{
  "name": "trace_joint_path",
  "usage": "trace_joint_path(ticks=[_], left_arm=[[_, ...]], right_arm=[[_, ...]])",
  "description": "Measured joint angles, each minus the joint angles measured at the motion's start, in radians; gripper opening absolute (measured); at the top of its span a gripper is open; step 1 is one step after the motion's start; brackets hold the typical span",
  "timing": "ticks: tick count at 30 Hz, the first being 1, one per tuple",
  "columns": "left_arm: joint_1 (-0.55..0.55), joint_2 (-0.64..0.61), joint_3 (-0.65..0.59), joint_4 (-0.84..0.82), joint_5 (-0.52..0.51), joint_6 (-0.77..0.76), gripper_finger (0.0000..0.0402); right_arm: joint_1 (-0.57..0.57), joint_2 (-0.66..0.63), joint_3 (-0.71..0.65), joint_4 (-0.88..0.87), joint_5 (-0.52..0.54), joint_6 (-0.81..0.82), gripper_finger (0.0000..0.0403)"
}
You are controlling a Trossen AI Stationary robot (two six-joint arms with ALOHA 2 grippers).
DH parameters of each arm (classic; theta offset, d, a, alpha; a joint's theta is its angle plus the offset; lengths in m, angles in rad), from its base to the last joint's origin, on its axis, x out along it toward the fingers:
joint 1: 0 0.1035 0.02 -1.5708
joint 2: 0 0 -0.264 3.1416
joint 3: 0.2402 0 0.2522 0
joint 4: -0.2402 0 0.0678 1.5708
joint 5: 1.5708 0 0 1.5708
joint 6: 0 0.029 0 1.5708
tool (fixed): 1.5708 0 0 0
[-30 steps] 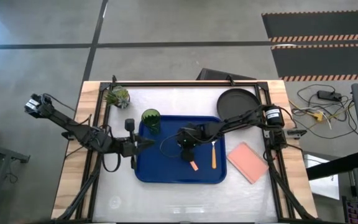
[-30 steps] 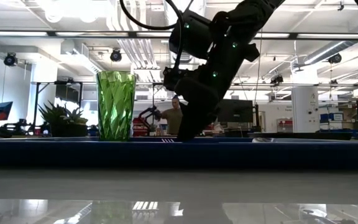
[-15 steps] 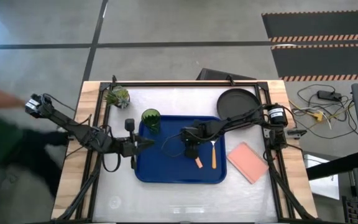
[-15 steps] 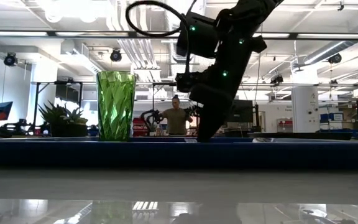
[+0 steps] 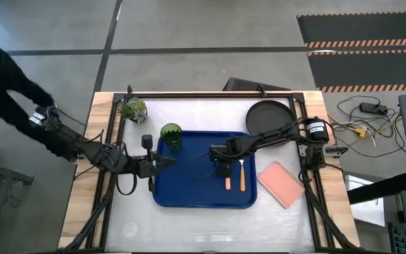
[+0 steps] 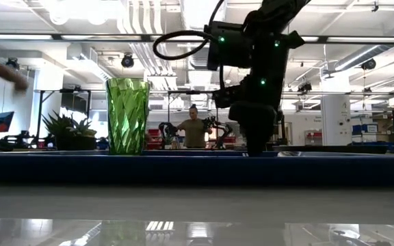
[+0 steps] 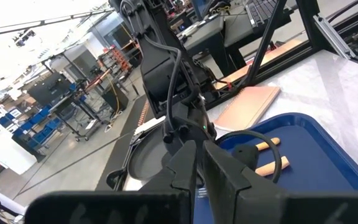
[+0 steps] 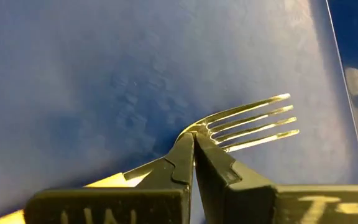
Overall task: Pick and place plate/cup/fork/spoon on tray
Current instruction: Put the fork on the blue tray
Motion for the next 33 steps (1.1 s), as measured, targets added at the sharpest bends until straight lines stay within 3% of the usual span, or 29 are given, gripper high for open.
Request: trace_joint_path(ticks=[33], left_arm=[[0.000,0.000,0.000,-0.002,0.000,-0.002,0.0011]], right_arm=[[0.035,-0.037,-0.015,-0.027,0.001,0.071,0.0008]])
